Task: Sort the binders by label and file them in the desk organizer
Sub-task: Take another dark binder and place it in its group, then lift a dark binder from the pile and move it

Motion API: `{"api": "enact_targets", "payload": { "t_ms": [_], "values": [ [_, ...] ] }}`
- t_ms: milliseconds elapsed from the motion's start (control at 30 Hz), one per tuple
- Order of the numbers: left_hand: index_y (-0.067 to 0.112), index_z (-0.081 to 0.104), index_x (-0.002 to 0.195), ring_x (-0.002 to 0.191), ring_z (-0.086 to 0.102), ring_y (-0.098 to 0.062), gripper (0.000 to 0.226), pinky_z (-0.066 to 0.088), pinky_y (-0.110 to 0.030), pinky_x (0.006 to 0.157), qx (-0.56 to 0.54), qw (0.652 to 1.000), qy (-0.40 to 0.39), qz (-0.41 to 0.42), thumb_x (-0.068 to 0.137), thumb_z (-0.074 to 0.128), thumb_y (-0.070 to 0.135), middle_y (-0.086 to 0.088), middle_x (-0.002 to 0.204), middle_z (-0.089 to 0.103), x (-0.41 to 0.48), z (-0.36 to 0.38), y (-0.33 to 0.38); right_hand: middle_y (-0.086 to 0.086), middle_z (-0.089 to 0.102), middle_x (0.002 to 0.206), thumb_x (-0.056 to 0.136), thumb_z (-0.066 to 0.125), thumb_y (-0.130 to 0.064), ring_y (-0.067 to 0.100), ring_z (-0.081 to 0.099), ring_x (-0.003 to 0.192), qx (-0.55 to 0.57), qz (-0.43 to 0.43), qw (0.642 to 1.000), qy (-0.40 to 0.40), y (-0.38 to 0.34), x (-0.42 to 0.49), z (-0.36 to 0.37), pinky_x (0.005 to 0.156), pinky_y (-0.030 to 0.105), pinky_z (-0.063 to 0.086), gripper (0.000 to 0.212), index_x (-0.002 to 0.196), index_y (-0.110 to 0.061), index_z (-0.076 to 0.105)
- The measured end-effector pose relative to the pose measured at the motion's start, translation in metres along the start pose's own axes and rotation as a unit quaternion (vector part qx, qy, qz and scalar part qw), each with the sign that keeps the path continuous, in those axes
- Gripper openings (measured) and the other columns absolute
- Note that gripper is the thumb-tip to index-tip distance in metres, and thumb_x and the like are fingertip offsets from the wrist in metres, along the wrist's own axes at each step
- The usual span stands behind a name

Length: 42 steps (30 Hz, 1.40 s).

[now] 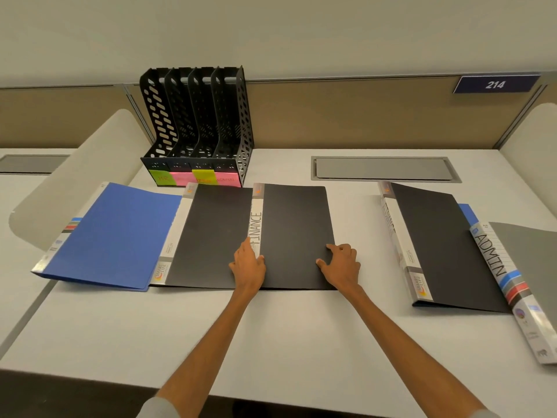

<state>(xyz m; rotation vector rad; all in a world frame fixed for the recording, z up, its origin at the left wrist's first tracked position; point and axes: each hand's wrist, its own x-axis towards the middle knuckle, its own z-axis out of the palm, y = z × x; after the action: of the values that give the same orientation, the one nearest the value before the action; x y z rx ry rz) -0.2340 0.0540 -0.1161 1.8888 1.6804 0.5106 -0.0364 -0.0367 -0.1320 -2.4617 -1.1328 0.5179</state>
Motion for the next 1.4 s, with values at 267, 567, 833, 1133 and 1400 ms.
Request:
{"api": "enact_targets", "payload": {
  "t_ms": [267, 567, 833, 1133, 1400],
  "values": [
    [0.016, 0.042, 0.139, 0.132, 0.039, -0.024, 0.049, 0.034, -0.047, 0.105, 0.029, 0.998, 0.040, 0.050, 0.093, 0.059, 0.014, -0.005, 0.142, 0.046, -0.014, 0.017, 0.036, 0.009, 0.048, 0.139, 0.093, 0.063, -0.035, 0.026, 0.044, 0.128, 0.092, -0.016, 0.995, 0.045, 0.006, -0.003, -0.014, 0.105, 0.043, 0.040, 0.039, 0.127, -0.017, 0.057],
    [0.013, 0.051, 0.130, 0.116, 0.056, -0.021, 0.037, 0.046, -0.044, 0.101, -0.116, 0.982, -0.025, 0.145, 0.095, 0.057, 0.023, -0.005, 0.130, 0.055, -0.030, 0.044, 0.098, 0.005, 0.059, 0.126, 0.093, 0.063, -0.025, 0.021, 0.058, 0.112, 0.185, -0.053, 0.967, 0.166, 0.033, -0.004, -0.063, 0.097, 0.038, 0.051, 0.021, 0.112, -0.016, 0.064],
    [0.014, 0.051, 0.128, 0.100, 0.064, -0.020, 0.040, 0.053, -0.030, 0.084, -0.183, 0.960, -0.156, 0.140, 0.096, 0.057, 0.037, -0.006, 0.113, 0.065, -0.058, 0.086, 0.164, 0.008, 0.061, 0.116, 0.096, 0.057, -0.019, 0.023, 0.059, 0.107, 0.187, 0.011, 0.945, 0.269, 0.097, -0.007, -0.114, 0.093, 0.038, 0.051, 0.019, 0.112, -0.011, 0.062],
    [0.013, 0.039, 0.142, 0.120, 0.058, -0.029, 0.069, 0.047, -0.042, 0.099, -0.088, 0.949, -0.265, 0.143, 0.092, 0.052, 0.058, -0.011, 0.135, 0.057, -0.090, 0.138, 0.196, 0.012, 0.049, 0.139, 0.097, 0.052, -0.034, 0.028, 0.043, 0.131, 0.090, 0.167, 0.959, 0.210, 0.176, -0.029, -0.129, 0.106, 0.047, 0.036, 0.044, 0.134, -0.011, 0.049],
    [0.008, 0.039, 0.133, 0.113, 0.060, -0.029, 0.078, 0.053, -0.041, 0.092, -0.088, 0.931, -0.341, 0.097, 0.080, 0.068, 0.057, -0.009, 0.132, 0.058, -0.111, 0.164, 0.202, 0.009, 0.030, 0.154, 0.095, 0.050, -0.048, 0.025, 0.018, 0.147, 0.068, 0.248, 0.954, 0.157, 0.206, -0.049, -0.119, 0.115, 0.058, 0.017, 0.066, 0.147, -0.011, 0.033]
  ]
}}
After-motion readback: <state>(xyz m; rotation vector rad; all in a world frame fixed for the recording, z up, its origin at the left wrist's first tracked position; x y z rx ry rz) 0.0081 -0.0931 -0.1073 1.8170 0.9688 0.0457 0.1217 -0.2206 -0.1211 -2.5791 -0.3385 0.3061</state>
